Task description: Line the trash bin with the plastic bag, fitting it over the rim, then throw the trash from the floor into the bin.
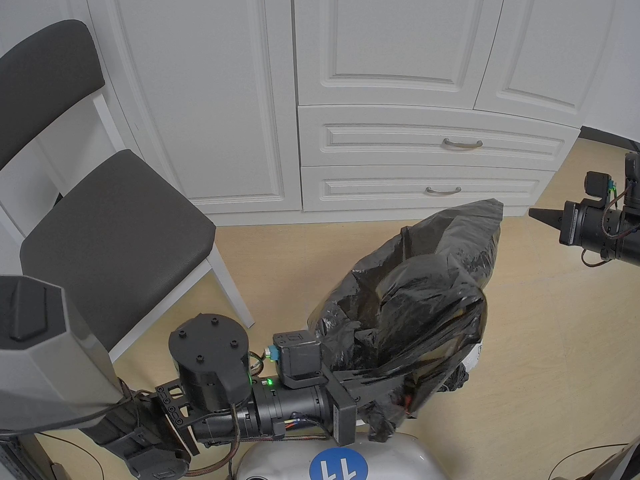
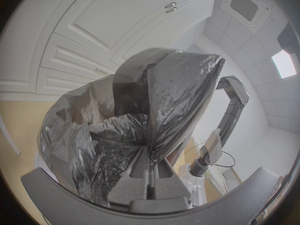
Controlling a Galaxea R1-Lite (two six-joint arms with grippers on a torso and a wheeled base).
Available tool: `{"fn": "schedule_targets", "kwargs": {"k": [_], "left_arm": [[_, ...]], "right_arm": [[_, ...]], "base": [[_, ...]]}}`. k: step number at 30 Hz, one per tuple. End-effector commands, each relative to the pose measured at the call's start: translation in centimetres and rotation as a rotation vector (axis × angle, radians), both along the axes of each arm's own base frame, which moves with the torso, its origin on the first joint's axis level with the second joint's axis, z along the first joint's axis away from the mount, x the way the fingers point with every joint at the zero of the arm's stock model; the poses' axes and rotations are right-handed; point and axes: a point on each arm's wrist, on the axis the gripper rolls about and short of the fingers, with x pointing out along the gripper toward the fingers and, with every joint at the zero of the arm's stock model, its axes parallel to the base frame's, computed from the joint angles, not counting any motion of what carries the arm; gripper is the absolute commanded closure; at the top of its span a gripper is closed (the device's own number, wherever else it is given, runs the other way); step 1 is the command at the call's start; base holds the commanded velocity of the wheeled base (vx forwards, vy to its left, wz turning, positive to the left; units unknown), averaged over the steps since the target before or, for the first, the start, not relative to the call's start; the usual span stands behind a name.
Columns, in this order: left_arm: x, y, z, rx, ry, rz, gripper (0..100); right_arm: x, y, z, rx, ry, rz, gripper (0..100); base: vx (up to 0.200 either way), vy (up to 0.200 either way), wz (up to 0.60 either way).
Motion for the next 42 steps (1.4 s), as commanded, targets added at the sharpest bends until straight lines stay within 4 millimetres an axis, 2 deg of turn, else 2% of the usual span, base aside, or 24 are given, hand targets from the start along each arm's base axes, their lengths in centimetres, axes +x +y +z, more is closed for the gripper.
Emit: {"fn": "schedule_targets", "kwargs": {"k": [1, 5, 10, 13, 14, 17, 20, 26, 28, 33, 34, 36, 38, 42], "left_arm": [[-1.6, -1.0, 2.4, -0.057, -0.044, -0.061, 100], [-2.5, -0.7, 3.1, -0.035, -0.024, -0.081, 100], [-2.4, -0.1, 2.6, -0.002, 0.004, -0.062, 100], [-1.2, 1.0, 1.1, 0.039, 0.029, -0.010, 100], [-1.0, 1.1, 0.9, 0.041, 0.031, -0.005, 100], [1.5, 0.5, -0.1, -0.009, -0.004, 0.033, 100], [3.0, 0.0, -0.2, -0.063, -0.045, 0.014, 100], [5.5, -1.5, 1.9, -0.152, -0.119, -0.035, 100], [5.5, -1.6, 2.0, -0.152, -0.119, -0.040, 100], [5.6, -0.9, -0.4, -0.100, -0.064, -0.022, 100], [5.6, -0.9, -0.4, -0.100, -0.064, -0.022, 100], [5.0, -0.1, -2.1, -0.071, -0.034, -0.015, 100], [4.7, 0.2, -2.7, -0.056, -0.021, -0.017, 100], [2.3, 2.2, -4.9, 0.046, 0.076, -0.012, 100]], "right_arm": [[-0.1, -0.4, 0.3, 0.012, -0.007, -0.010, 100], [-0.1, -0.5, 0.3, 0.012, -0.008, -0.013, 100], [-0.1, -0.5, 0.3, 0.012, -0.007, -0.013, 100], [-0.1, -0.5, 0.2, 0.012, -0.002, -0.013, 100], [-0.1, -0.5, 0.2, 0.012, -0.002, -0.013, 100], [0.0, -0.5, 0.1, 0.012, -0.001, -0.013, 100], [0.0, -0.5, 0.2, 0.012, -0.004, -0.013, 100], [0.2, -0.5, 0.1, 0.014, -0.002, -0.013, 100], [0.2, -0.5, 0.1, 0.014, -0.002, -0.013, 100], [0.3, -0.5, -0.1, 0.012, 0.002, -0.016, 100], [0.3, -0.5, -0.1, 0.012, 0.002, -0.016, 100], [0.3, -0.5, -0.2, 0.012, 0.008, -0.015, 100], [0.5, -0.5, -0.3, 0.012, 0.011, -0.015, 100], [1.1, -0.4, -0.9, 0.010, 0.032, -0.010, 100]], "base": [[0.000, 0.000, 0.00], [0.000, 0.000, 0.00], [0.000, 0.000, 0.00], [0.000, 0.000, 0.00], [0.000, 0.000, 0.00], [0.000, 0.000, 0.00], [0.000, 0.000, 0.00], [0.000, 0.000, 0.00], [0.000, 0.000, 0.00], [0.000, 0.000, 0.00], [0.000, 0.000, 0.00], [0.000, 0.000, 0.00], [0.000, 0.000, 0.00], [0.000, 0.000, 0.00]]}}
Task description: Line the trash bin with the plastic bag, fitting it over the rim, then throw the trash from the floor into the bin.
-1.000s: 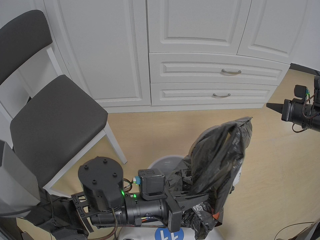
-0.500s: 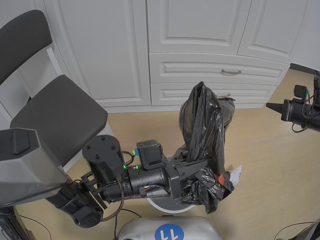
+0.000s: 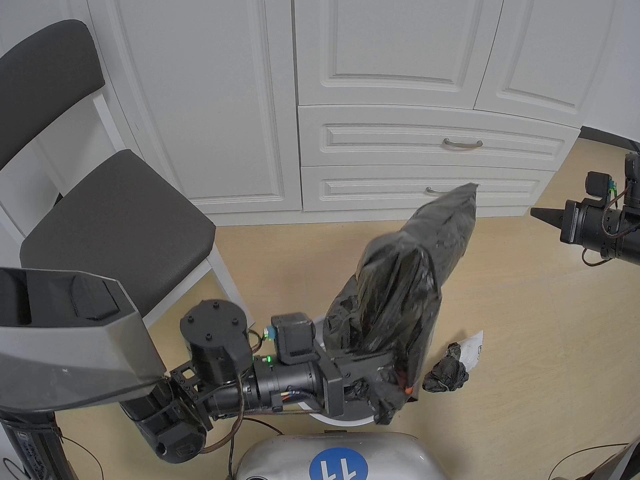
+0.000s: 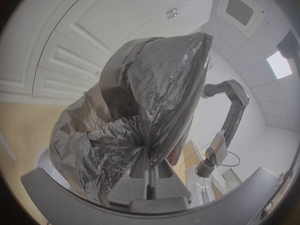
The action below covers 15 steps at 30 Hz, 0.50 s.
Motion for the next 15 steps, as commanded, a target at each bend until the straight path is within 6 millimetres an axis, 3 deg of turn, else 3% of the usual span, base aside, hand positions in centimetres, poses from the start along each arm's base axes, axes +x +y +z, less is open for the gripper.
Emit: {"fn": "schedule_targets", "kwargs": {"k": [1, 6, 9, 15], "left_arm": [[-2.1, 1.9, -2.9, 0.113, 0.109, 0.003, 100], [-4.1, 4.6, -4.4, 0.205, 0.209, 0.027, 100], [-2.7, 6.1, -5.8, 0.232, 0.258, 0.099, 100], [-1.1, 6.2, -6.5, 0.224, 0.256, 0.137, 100]], "right_arm": [[0.8, 0.2, -0.8, -0.001, 0.028, 0.007, 100], [1.4, 0.7, -1.5, -0.005, 0.051, 0.026, 100], [2.1, 1.6, -2.6, -0.012, 0.090, 0.057, 100], [3.0, 2.1, -3.7, -0.019, 0.127, 0.079, 100]], "base": [[0.000, 0.000, 0.00], [0.000, 0.000, 0.00], [0.000, 0.000, 0.00], [0.000, 0.000, 0.00]]}}
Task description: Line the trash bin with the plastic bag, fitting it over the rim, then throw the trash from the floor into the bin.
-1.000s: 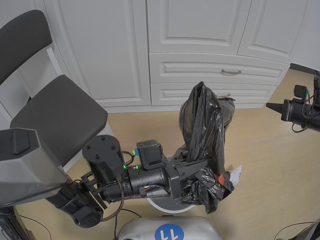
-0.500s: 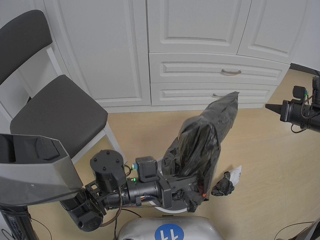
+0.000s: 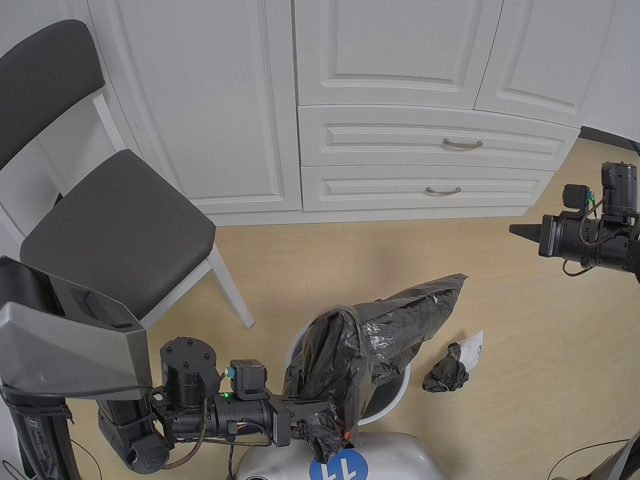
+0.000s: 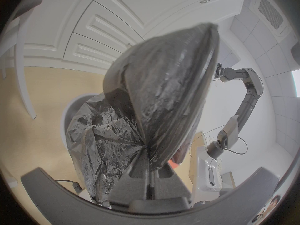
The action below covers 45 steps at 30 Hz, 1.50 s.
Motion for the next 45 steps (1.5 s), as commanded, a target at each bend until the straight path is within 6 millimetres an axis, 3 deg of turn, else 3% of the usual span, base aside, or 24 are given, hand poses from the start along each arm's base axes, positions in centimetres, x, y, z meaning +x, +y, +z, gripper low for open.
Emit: {"fn": "schedule_targets", "kwargs": {"k": [1, 11, 16, 19, 21, 27, 29, 31, 34, 36, 37, 41, 42, 45], "left_arm": [[1.0, 0.3, -1.1, 0.015, 0.021, 0.031, 100], [0.0, 1.4, -1.0, 0.044, 0.029, 0.030, 100], [-0.6, 1.9, -1.0, 0.064, 0.025, 0.027, 100], [-1.1, 2.2, -1.0, 0.072, 0.037, 0.023, 100], [-1.1, 2.3, -1.0, 0.073, 0.038, 0.024, 100], [-0.5, 2.8, -1.1, 0.074, 0.036, 0.055, 100], [-0.3, 2.9, -1.1, 0.074, 0.035, 0.063, 100], [-0.3, 2.9, -1.1, 0.074, 0.035, 0.064, 100], [-0.2, 3.0, -1.0, 0.071, 0.031, 0.069, 100], [-0.2, 3.0, -1.0, 0.070, 0.030, 0.069, 100], [-0.2, 3.0, -0.9, 0.069, 0.028, 0.071, 100], [-0.2, 3.0, -0.9, 0.069, 0.027, 0.071, 100], [-0.2, 3.0, -0.9, 0.069, 0.027, 0.071, 100], [-0.2, 3.1, -1.0, 0.070, 0.030, 0.071, 100]], "right_arm": [[1.0, 0.7, -1.6, -0.004, 0.060, 0.026, 100], [2.9, 4.5, -5.3, -0.022, 0.173, 0.139, 100], [4.4, 6.3, -8.3, -0.035, 0.249, 0.177, 100], [5.4, 8.7, -11.7, -0.045, 0.309, 0.230, 100], [5.1, 10.5, -13.1, -0.029, 0.348, 0.262, 100], [1.8, 14.9, -13.5, -0.067, 0.380, 0.365, 100], [1.2, 16.5, -14.7, -0.118, 0.397, 0.355, 100], [1.4, 17.2, -16.1, -0.143, 0.412, 0.333, 100], [2.5, 19.9, -20.2, -0.073, 0.400, 0.276, 100], [2.6, 20.2, -20.7, -0.056, 0.396, 0.272, 100], [3.1, 21.1, -21.8, 0.036, 0.359, 0.252, 100], [3.3, 21.4, -19.2, 0.143, 0.274, 0.247, 100], [2.8, 20.9, -16.4, 0.186, 0.240, 0.247, 100], [1.9, 19.6, -13.2, 0.216, 0.191, 0.245, 100]], "base": [[0.000, 0.000, 0.00], [0.000, 0.000, 0.00], [0.000, 0.000, 0.00], [0.000, 0.000, 0.00], [0.000, 0.000, 0.00], [0.000, 0.000, 0.00], [0.000, 0.000, 0.00], [0.000, 0.000, 0.00], [0.000, 0.000, 0.00], [0.000, 0.000, 0.00], [0.000, 0.000, 0.00], [0.000, 0.000, 0.00], [0.000, 0.000, 0.00], [0.000, 0.000, 0.00]]}}
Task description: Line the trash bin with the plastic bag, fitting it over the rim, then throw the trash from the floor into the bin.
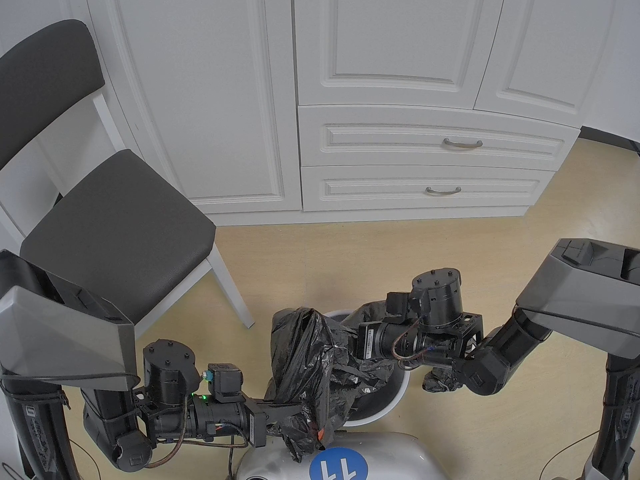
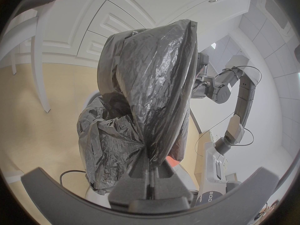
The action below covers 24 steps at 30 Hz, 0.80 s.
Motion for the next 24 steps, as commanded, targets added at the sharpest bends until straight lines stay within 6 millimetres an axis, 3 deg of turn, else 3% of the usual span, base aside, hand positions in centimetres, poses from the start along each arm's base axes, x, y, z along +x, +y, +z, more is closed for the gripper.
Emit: {"fn": "schedule_targets", "kwargs": {"k": [1, 4, 5, 7, 8, 9, 11, 13, 14, 17, 20, 24], "left_arm": [[0.0, 0.1, 0.1, -0.001, -0.001, 0.004, 100], [0.0, 0.1, 0.1, 0.000, 0.000, 0.002, 100], [0.0, 0.1, 0.1, 0.000, 0.000, 0.002, 100], [0.0, 0.1, 0.0, 0.001, 0.002, 0.002, 100], [0.0, 0.1, 0.0, 0.001, 0.002, 0.002, 100], [-0.1, 0.1, 0.0, 0.002, 0.003, 0.002, 100], [-0.2, 0.2, 0.0, 0.005, 0.005, 0.001, 100], [-0.2, 0.2, 0.0, 0.005, 0.005, 0.001, 100], [-0.2, 0.3, 0.2, 0.002, 0.000, 0.003, 100], [-0.4, 0.3, 0.6, -0.005, -0.012, 0.001, 100], [-0.4, 0.3, 0.8, -0.008, -0.016, -0.002, 100], [-0.6, 0.4, 0.8, -0.005, -0.013, -0.001, 100]], "right_arm": [[-1.7, -1.2, 4.6, 0.084, -0.026, -0.029, 100], [-1.7, -3.5, 8.3, 0.094, -0.057, -0.076, 100], [-1.7, -3.5, 8.3, 0.094, -0.057, -0.076, 100], [-0.9, -5.2, 12.1, 0.073, -0.055, -0.110, 100], [-0.9, -5.2, 12.1, 0.073, -0.055, -0.110, 100], [-0.2, -6.5, 14.4, 0.050, -0.046, -0.148, 100], [-0.2, -8.9, 16.2, 0.019, -0.031, -0.195, 100], [-0.2, -9.1, 16.4, 0.016, -0.030, -0.197, 100], [-0.7, -12.4, 16.4, -0.040, 0.015, -0.194, 100], [-1.1, -13.8, 14.9, -0.076, 0.044, -0.151, 100], [-1.3, -13.5, 11.8, -0.131, 0.121, -0.119, 100], [-1.2, -12.3, 9.3, -0.153, 0.166, -0.082, 100]], "base": [[0.000, 0.000, 0.00], [0.000, 0.000, 0.00], [0.000, 0.000, 0.00], [0.000, 0.000, 0.00], [0.000, 0.000, 0.00], [0.000, 0.000, 0.00], [0.000, 0.000, 0.00], [0.000, 0.000, 0.00], [0.000, 0.000, 0.00], [0.000, 0.000, 0.00], [0.000, 0.000, 0.00], [0.000, 0.000, 0.00]]}}
